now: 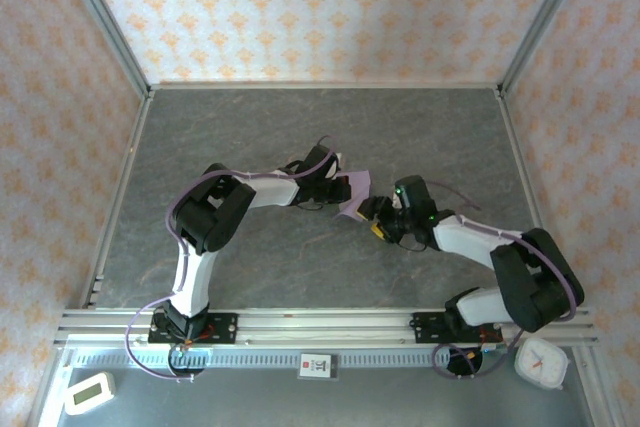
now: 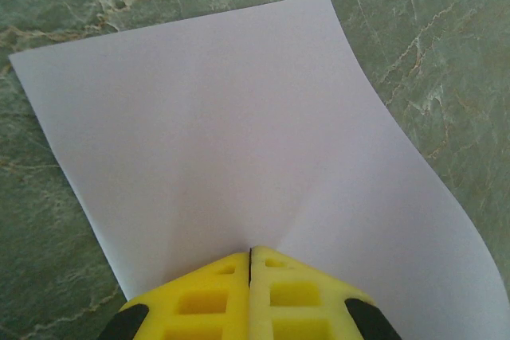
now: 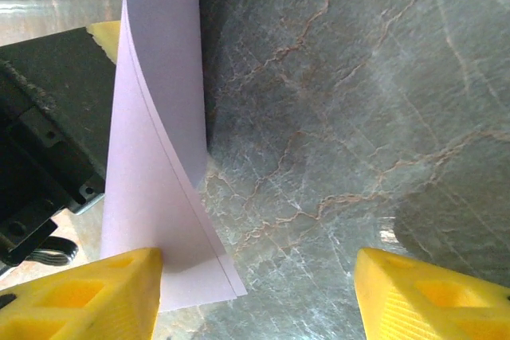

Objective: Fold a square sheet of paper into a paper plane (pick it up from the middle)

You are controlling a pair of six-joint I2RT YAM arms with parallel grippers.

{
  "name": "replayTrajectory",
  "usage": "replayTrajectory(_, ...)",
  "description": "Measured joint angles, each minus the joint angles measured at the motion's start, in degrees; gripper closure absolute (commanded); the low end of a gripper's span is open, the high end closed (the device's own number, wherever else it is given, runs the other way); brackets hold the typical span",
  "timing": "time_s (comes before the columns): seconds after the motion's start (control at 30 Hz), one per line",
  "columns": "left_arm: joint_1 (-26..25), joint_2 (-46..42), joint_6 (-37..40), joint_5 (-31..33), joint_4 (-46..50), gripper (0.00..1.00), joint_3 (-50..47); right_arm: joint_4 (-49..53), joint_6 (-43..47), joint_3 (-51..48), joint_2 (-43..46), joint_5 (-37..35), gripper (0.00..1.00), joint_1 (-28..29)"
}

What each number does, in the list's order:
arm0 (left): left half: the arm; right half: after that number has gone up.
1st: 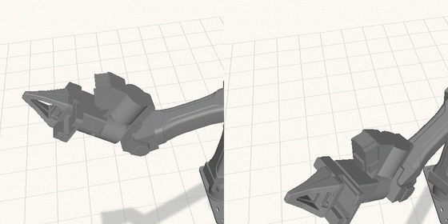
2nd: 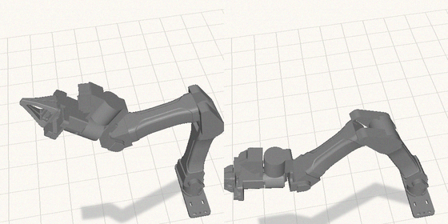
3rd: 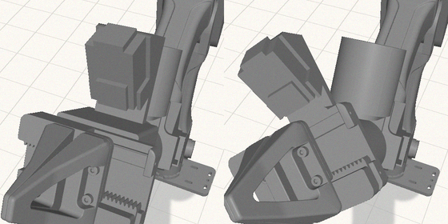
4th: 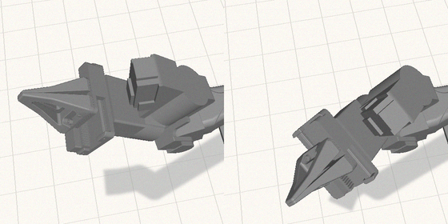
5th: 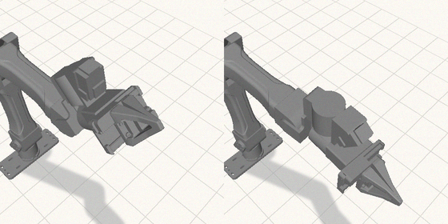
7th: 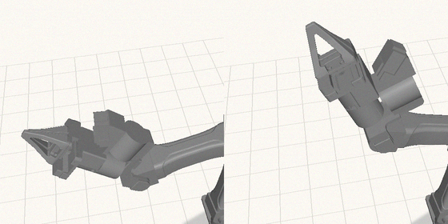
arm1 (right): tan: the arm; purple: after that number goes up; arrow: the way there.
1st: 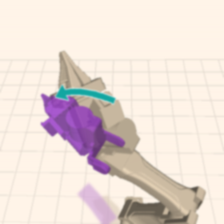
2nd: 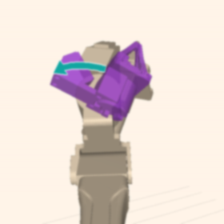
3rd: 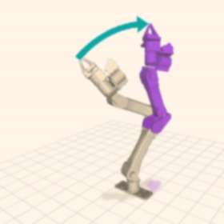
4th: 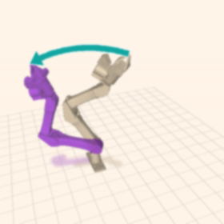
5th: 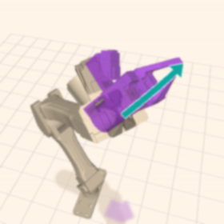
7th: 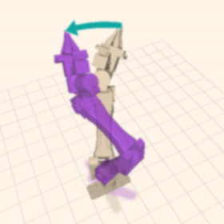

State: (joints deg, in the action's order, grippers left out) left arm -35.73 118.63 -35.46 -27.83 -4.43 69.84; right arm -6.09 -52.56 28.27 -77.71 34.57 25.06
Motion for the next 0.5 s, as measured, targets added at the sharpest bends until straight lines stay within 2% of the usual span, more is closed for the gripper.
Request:
replayTrajectory(0.23,0.0,-0.1,1.2,0.0,-0.4,1.0,-0.3,-2.1,-0.4,-0.5,-0.1,0.7,0.36,-0.7)
replayTrajectory(0.5,0.0,-0.3,1.3,-0.2,0.0,1.0,-0.2,-3.4,-0.1,-2.6,-0.4,3.3,0.42,-1.1)
